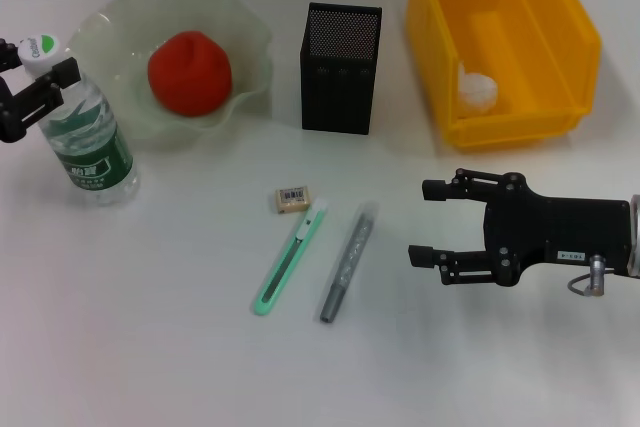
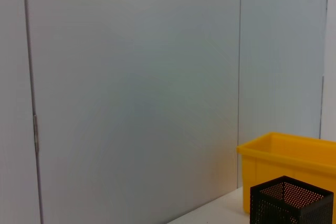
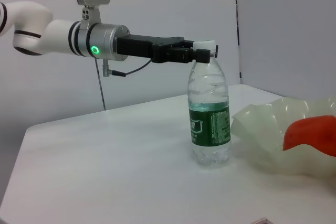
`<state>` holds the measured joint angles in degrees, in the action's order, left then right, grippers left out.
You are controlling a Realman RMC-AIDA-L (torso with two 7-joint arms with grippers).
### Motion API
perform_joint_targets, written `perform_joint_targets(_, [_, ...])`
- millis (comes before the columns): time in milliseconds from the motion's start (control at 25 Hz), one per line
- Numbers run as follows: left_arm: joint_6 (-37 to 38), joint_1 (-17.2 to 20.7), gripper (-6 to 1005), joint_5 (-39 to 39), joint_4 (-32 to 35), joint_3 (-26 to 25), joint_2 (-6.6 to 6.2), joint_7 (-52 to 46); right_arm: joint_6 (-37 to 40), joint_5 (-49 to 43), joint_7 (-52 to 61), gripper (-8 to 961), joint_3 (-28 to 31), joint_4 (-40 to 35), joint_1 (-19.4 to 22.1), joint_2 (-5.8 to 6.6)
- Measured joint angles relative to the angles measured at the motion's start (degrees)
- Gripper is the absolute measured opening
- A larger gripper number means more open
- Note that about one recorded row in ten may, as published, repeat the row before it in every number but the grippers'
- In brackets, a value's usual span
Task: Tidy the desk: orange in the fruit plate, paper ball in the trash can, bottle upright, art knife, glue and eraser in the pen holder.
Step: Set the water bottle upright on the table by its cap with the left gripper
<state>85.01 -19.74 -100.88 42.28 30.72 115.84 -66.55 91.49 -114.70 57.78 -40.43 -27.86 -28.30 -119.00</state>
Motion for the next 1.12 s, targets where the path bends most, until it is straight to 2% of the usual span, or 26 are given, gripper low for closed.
perform_joint_targets(680, [-1.12,-0.13,579,0.24,-0.71,-2.07,0.14,0.38,0.00,0.00,0.10,816,0.00,0.00,-0.06,0.00])
perform_joint_targets(1120, [-1.30,-0.24,799,0.28,-0.71,-2.07,0.18,0.21,0.00,0.00,0.26,816,0.00,0.00,-0.08,0.00])
